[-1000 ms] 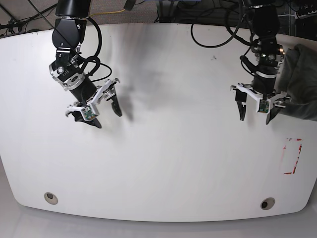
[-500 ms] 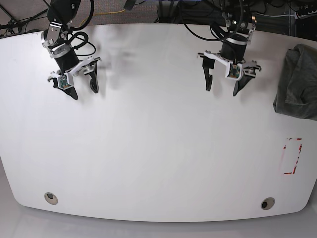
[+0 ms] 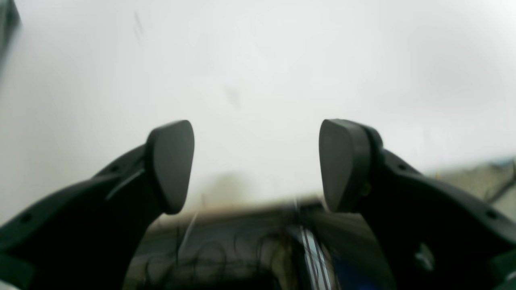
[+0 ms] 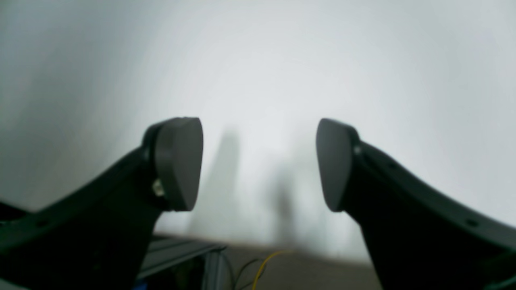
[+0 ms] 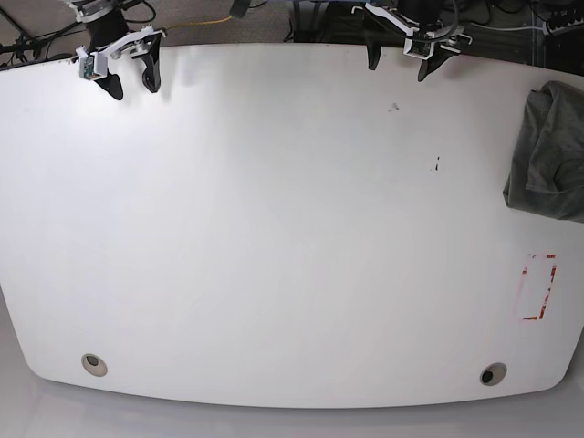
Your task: Fold the T-shirt properly
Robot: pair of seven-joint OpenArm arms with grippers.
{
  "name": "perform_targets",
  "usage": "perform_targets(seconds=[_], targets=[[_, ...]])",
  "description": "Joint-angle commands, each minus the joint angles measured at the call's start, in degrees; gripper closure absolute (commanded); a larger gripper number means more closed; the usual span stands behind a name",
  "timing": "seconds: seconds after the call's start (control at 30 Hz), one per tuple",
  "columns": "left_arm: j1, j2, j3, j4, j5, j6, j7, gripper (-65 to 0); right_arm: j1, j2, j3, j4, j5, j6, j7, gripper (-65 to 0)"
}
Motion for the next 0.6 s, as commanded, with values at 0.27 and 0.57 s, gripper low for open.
perform_targets(seconds=[0.27,0.57], targets=[[11.1,-0.32,-0.42,-0.26,-0.48,0.19,-1.87,-39.4,-13.82,-3.43,0.06,0.51,3.6,0.38,2.92,-41.5],[13.03,-9.29,-1.56,-9.58,-12.52,0.19,-1.96,-31.9,-17.42,-5.54,-4.34,-10.92,-3.08,0.38,9.07,-41.5]])
